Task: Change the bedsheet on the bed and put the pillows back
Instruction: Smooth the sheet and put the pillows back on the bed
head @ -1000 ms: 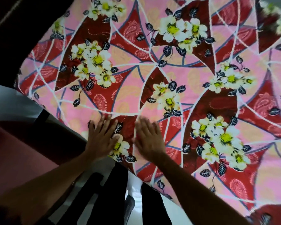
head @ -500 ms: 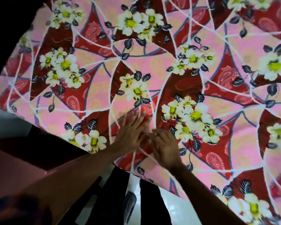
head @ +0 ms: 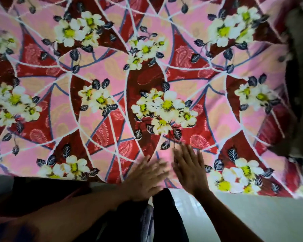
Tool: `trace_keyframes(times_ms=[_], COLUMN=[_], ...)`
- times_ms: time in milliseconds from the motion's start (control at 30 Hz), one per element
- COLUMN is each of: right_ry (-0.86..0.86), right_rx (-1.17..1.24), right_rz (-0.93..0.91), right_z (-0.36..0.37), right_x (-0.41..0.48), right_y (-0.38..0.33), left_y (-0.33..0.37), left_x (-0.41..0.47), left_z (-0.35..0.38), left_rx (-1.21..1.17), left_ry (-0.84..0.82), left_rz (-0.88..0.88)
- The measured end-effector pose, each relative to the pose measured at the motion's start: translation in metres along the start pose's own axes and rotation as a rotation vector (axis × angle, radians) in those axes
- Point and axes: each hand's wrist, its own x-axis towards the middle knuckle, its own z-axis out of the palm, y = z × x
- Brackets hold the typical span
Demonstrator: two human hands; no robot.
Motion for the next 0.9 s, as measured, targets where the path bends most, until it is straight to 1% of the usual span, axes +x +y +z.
trace_keyframes(times_ms=[67,133,200,267,333,400,500,600,667,700,767,800,833,900], right_ry=[-0.001,0.017,0.062,0.110,0.122,0.112,0.137,0.180,0.139,0.118,0.096,0.083,0.074,0.102], right_rx=[0.027,0.045,0.048,0.048,0.025,-0.017,-0.021,-0.002,0.066,0.117,0.237,0.317,0.409,0.542], right_rz=[0.001,-0.012,0.014,0.097,0.160,0.206,0.268,0.213,0.221,0.237,0.235,0.223,0.205,0.152], right_z=[-0.003,-0.010,-0.019,-0.034,-0.048,-0.058,-0.061,-0.062,-0.063,-0.067,-0.083,-0.095,-0.112,-0.152], right_x=[-0.036,-0.047,-0.033,-0.003,0.028,0.044,0.036,-0.010,-0.051,-0.074,-0.104,-0.111,-0.116,-0.111], right_y=[0.010,0.024,0.041,0.063,0.085,0.119,0.165,0.197,0.204,0.208,0.214,0.214,0.213,0.218], left_y=[-0.011,-0.025,-0.035,-0.034,-0.027,-0.009,0.025,0.074,0.107,0.126,0.153,0.164,0.174,0.188], left_x=[0.028,0.061,0.093,0.125,0.153,0.186,0.222,0.238,0.235,0.237,0.245,0.253,0.263,0.296], left_z=[-0.015,-0.030,-0.037,-0.039,-0.040,-0.040,-0.028,-0.007,0.005,0.008,0.007,0.003,-0.004,-0.026], left_rx=[-0.005,-0.022,-0.010,0.014,0.023,0.029,0.053,0.073,0.042,0.030,-0.056,-0.136,-0.246,-0.490], left_ry=[0.023,0.038,0.045,0.054,0.094,0.136,0.105,0.063,0.040,0.048,0.101,0.158,0.219,0.345], left_rz=[-0.072,-0.145,-0.179,-0.172,-0.189,-0.198,-0.192,-0.249,-0.299,-0.292,-0.253,-0.266,-0.320,-0.522])
